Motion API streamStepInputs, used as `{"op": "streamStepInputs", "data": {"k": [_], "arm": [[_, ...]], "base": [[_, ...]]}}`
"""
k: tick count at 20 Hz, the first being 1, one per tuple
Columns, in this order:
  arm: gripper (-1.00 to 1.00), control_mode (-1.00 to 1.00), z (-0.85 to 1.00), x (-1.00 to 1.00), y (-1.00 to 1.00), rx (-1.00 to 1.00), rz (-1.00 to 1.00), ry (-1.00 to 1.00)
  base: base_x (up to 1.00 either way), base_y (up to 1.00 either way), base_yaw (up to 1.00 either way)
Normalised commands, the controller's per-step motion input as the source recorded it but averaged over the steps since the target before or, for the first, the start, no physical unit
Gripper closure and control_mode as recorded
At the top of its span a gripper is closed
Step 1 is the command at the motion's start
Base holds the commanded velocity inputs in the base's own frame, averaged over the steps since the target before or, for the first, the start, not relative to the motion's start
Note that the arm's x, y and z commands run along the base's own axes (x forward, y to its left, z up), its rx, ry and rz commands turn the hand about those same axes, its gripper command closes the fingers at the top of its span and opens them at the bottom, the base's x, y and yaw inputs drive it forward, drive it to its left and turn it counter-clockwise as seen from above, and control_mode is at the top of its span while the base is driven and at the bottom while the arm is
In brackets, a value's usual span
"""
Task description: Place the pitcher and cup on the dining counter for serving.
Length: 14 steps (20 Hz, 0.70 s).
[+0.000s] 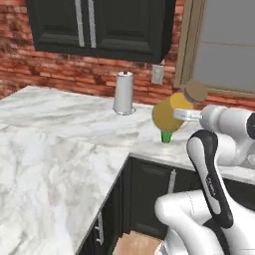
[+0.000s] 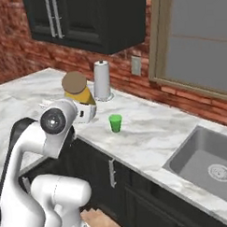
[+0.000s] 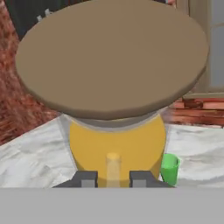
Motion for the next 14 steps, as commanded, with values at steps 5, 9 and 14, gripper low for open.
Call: {"op": "streamStepInputs", "data": {"k": [5, 9, 14], "arm": [[1.0, 1.0, 0.0, 0.0, 0.0, 0.0, 0.0, 0.0], [1.0, 1.0, 0.0, 0.0, 0.0, 0.0, 0.0, 0.0], [1.0, 1.0, 0.0, 0.0, 0.0, 0.0, 0.0, 0.0]], "base": [[-0.15, 0.0, 1.0], [-0.12, 0.0, 1.0], [-0.12, 0.0, 1.0]]}}
